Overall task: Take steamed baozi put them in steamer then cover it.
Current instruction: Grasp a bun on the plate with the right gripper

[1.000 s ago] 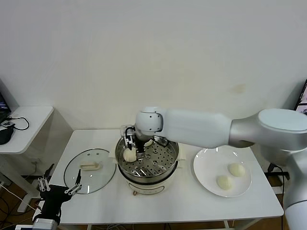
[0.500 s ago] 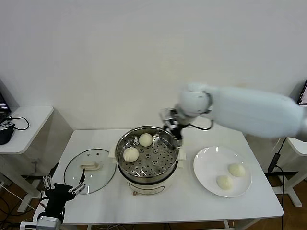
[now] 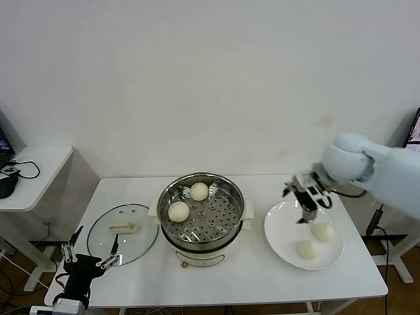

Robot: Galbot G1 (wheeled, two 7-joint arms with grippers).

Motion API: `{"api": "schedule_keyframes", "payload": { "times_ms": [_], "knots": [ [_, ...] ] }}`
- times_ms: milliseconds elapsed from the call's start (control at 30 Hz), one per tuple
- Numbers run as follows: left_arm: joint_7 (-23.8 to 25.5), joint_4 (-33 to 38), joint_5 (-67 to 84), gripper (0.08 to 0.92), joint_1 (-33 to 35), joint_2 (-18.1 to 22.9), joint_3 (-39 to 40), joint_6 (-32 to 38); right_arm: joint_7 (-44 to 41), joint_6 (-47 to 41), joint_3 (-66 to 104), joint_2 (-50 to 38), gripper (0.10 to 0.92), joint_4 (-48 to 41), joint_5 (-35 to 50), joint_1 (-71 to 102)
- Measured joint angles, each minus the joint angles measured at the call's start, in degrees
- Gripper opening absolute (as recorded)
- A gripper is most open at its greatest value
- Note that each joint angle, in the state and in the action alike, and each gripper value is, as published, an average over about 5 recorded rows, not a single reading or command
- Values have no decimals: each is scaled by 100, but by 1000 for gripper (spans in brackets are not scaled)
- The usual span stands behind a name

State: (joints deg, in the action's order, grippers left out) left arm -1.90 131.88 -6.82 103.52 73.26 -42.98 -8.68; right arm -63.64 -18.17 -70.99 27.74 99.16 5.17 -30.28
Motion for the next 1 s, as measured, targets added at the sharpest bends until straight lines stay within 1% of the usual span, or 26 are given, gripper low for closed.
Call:
{"api": "schedule_keyframes", "payload": {
  "times_ms": [167,367,667,1000],
  "knots": [
    [-2,0,-12,823,-2,12,-10,5,6,175,573,-314,823,-110,-463,863],
    [0,-13,-21,823,-6,25,-55,-2,53,286,1387,-395,823,-362,-906,2012],
    [3,-27,-6,823,68,42,-184,-7,123,347,2245,-202,823,-809,-1376,3231],
    [1,-7,-9,823,138,96,-311,-7,243,376,2799,165,823,-1372,-1698,3976]
  ]
}}
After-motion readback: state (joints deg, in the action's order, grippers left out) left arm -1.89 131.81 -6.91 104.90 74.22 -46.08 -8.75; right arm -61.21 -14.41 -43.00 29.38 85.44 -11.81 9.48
